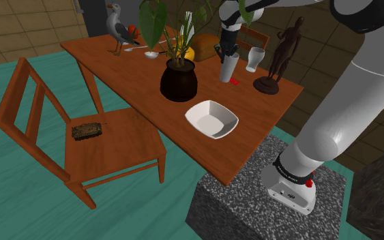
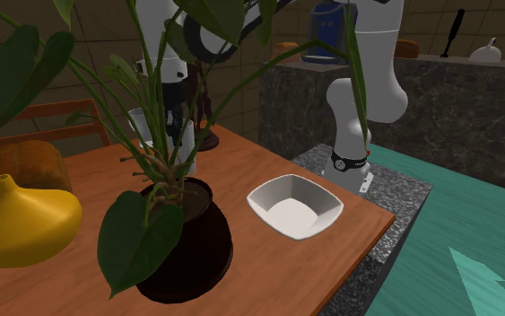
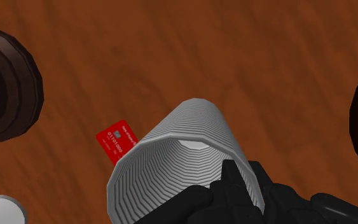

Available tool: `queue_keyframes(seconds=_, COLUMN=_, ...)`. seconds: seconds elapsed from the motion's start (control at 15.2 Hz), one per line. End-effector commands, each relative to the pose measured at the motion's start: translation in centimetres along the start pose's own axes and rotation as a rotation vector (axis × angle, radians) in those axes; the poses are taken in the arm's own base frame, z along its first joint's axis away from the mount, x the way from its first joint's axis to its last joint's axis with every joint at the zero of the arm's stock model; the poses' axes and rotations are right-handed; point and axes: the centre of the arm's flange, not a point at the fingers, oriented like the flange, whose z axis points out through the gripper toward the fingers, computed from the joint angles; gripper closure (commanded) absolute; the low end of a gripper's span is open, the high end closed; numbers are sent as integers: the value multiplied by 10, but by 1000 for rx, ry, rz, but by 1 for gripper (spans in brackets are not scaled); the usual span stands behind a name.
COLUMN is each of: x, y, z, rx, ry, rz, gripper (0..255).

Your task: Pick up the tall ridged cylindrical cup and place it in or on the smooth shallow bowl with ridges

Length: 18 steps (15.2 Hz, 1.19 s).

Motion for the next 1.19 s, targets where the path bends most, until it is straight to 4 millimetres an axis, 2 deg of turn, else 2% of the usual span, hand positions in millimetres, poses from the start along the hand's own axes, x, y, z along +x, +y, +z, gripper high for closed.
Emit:
queue_keyframes(seconds=0.0, x=0, y=0, z=-9, rx=0, ry=-1, rz=0, gripper=255)
queue_keyframes(seconds=0.79, x=3, y=5, z=-69, rx=0, ry=-1, rz=0, gripper=255)
queue_keyframes(seconds=1.12, x=-52, y=-28, z=-84, rx=0, ry=-1, rz=0, gripper=255)
